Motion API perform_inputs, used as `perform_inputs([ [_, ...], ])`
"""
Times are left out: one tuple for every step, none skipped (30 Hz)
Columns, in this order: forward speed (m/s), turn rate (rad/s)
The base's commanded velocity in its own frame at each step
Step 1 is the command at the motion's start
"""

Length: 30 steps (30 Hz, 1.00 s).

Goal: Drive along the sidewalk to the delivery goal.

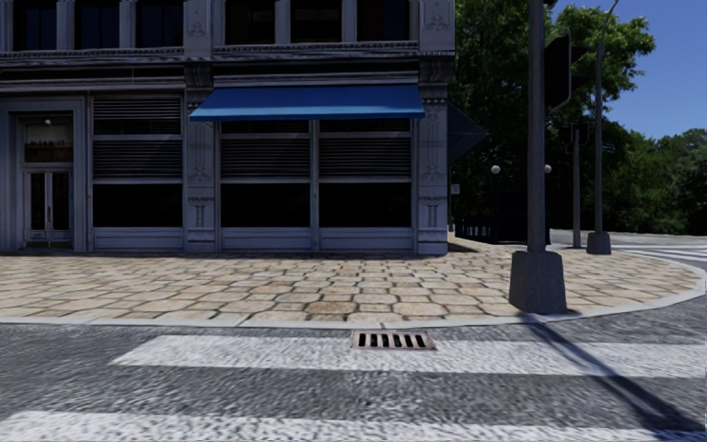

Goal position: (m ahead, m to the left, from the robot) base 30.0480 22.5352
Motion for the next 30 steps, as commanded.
perform_inputs([
  [2.00, 0.00],
  [2.00, 0.00],
  [2.00, 0.00],
  [2.00, 0.00],
  [2.00, 0.00],
  [2.00, 0.00],
  [2.00, 0.00],
  [2.00, 0.00],
  [2.00, 0.00],
  [2.00, 0.00],
  [2.00, 0.00],
  [2.00, 0.00],
  [2.00, 0.00],
  [2.00, 0.00],
  [2.00, 0.00],
  [2.00, 0.00],
  [2.00, 0.00],
  [2.00, 0.00],
  [2.00, 0.00],
  [2.00, 0.00],
  [2.00, 0.02],
  [2.00, 0.04],
  [2.00, 0.06],
  [2.00, 0.06],
  [1.93, 0.09],
  [1.74, 0.14],
  [1.66, 0.18],
  [1.66, 0.18],
  [1.62, 0.20],
  [1.58, 0.24],
])
